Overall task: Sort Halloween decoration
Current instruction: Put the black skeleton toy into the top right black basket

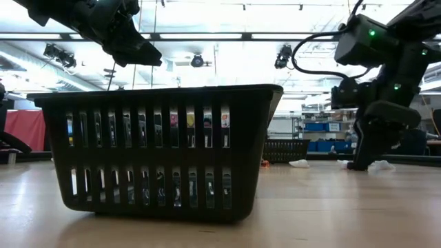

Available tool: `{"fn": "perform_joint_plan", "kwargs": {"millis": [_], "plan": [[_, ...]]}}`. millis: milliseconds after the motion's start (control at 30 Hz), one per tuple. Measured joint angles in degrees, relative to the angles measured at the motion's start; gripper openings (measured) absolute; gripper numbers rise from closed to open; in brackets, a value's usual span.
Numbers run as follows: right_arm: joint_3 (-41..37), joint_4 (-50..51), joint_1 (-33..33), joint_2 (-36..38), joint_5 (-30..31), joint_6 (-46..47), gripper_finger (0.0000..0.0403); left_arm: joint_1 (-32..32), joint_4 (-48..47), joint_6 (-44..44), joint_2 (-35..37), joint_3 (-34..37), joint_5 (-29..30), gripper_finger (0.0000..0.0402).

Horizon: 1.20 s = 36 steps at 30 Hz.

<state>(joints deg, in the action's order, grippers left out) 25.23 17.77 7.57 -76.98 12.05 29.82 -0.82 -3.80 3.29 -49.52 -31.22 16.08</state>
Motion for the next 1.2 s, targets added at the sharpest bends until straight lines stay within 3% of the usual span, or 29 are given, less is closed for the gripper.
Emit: {"fn": "perform_joint_plan", "kwargs": {"millis": [167, 567, 1200], "plan": [[1.5, 0.9, 1.4, -1.3, 0.9, -0.3, 0.0152, 0.0, 0.1, 0.0, 0.0, 0.0, 0.0, 0.0217], [2.1, 2.1, 1.6, -1.6, -0.7, 0.5, 0.005, 0.0, 0.0, 0.0, 0.0, 0.0, 0.0, 0.0217], [10.2, 6.6, 1.3, -1.6, -2.5, -4.3, 0.0046, 0.0, 0.0, 0.0, 0.0, 0.0, 0.0, 0.0217]]}}
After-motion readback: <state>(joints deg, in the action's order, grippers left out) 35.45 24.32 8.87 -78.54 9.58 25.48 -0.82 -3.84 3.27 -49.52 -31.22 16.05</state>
